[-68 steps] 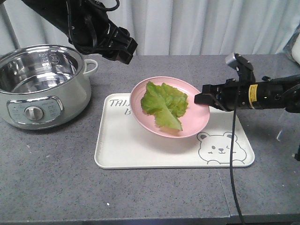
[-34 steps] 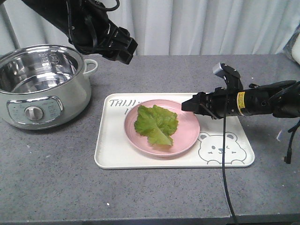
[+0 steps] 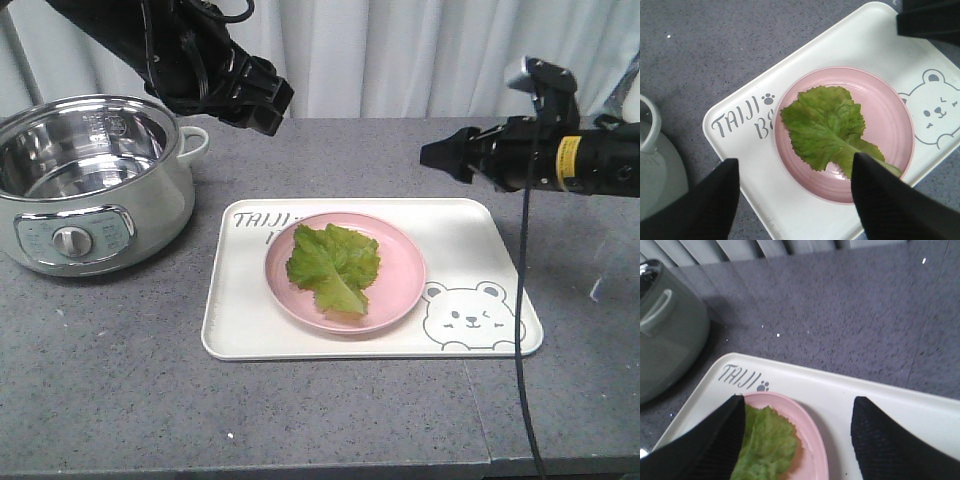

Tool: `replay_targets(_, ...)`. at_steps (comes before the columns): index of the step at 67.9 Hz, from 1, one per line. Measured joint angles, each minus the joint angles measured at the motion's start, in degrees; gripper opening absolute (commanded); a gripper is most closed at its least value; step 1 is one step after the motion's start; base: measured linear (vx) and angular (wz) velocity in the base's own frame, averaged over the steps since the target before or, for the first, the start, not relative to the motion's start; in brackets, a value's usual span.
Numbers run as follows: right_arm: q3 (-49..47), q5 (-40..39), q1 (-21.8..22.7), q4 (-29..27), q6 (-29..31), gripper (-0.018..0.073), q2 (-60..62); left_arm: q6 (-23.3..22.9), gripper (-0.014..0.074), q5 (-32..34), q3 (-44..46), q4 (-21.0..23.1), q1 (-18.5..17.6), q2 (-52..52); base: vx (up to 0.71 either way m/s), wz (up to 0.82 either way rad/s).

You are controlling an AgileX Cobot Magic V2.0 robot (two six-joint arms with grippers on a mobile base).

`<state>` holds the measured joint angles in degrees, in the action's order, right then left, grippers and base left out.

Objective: Transfer vegetables to tray and serve
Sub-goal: 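Open the right gripper and raise it away from the plate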

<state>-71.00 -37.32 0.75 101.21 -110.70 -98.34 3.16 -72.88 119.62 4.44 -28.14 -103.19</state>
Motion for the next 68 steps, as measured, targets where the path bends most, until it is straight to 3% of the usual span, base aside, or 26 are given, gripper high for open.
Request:
replay_targets(16, 0.0, -2.3, 8.9, 0.0, 0.4, 0.0443, 6.6, -6.5, 0.0461, 0.0, 0.0, -4.4, 0.0, 0.0, 0.00, 0.00)
replay_targets(39, 0.0, -22.4, 21.4, 0.0, 1.4, 0.0367, 7.9, -8.3, 0.0461, 0.0, 0.0, -5.2, 0.0, 0.0, 0.00, 0.00)
replay_targets(68, 0.0, -22.9, 22.5, 0.0, 0.6, 0.0367, 14.9, -8.4, 0.0461, 0.1, 0.0, -5.2, 0.0, 0.0, 0.00, 0.00)
